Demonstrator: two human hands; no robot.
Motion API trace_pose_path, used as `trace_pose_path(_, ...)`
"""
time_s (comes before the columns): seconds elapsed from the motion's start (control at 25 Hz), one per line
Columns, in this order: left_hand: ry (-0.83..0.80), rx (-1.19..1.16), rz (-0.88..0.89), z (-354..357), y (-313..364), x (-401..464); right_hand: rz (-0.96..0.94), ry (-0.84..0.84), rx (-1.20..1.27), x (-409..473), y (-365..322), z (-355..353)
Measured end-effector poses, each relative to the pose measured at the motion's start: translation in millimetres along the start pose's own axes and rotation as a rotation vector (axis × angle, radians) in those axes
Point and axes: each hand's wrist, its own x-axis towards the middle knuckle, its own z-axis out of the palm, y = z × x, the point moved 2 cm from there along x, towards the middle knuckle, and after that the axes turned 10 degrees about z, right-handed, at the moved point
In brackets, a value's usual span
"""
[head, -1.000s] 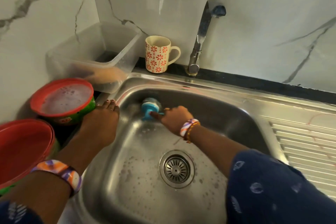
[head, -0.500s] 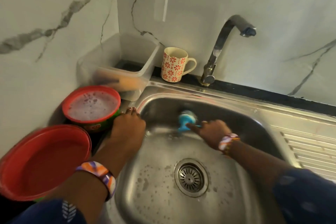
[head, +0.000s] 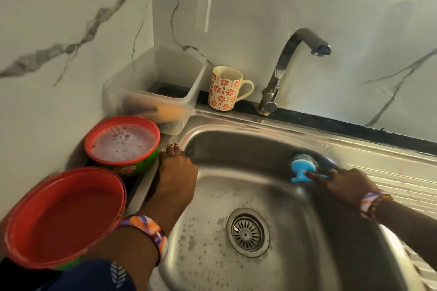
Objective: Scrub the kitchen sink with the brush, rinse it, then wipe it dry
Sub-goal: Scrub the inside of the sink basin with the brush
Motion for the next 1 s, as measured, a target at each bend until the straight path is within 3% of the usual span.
trace_pose_path(0.08,-0.016,0.005,-0.006,0,3,3,-0.306,0.085,-0.103,12,-41,-12)
trace_pose_path(0.12,-0.022,0.009,-0.007,1,3,3,-0.389,0.029,-0.081,20,-71,-21)
trace_pose_path(0.28,-0.003,0.020,0.005,-3,0,2,-0.478,0.056,0.107,42,-189,-44)
trace_pose_path(0.36,-0.009,0.017,0.012,-7,0,-3,-0.443,-0.037,0.190,37,-214,-36)
trace_pose_path(0.44,0.005,0.017,0.018,-11,-2,-6,-0.340,-0.008,0.325,40,-212,-35)
trace_pose_path(0.56,0.027,0.017,0.006,-11,-3,-4,-0.274,0.154,0.396,35,-209,-35)
trace_pose_path(0.64,0.017,0.017,-0.008,-10,-2,-4,-0.248,0.370,0.341,28,-212,-29)
trace_pose_path(0.72,0.003,0.021,-0.017,-9,-1,-3,-0.076,0.539,0.520,35,-198,-25)
trace_pose_path(0.76,-0.004,0.025,-0.016,-9,-1,-3,0.028,0.506,0.745,38,-199,-25)
trace_pose_path(0.84,0.006,0.029,-0.016,-9,-2,-1,0.263,0.010,1.481,26,-223,-25)
trace_pose_path(0.88,0.012,0.018,-0.017,-10,-2,-1,0.444,-0.330,1.833,15,-237,-24)
trace_pose_path(0.96,0.014,-0.007,-0.015,-13,-2,-4,0.692,-1.035,2.212,-2,-253,-25)
trace_pose_path(1.0,0.022,-0.019,-0.015,-15,-3,-5,0.699,-1.255,2.288,-2,-250,-27)
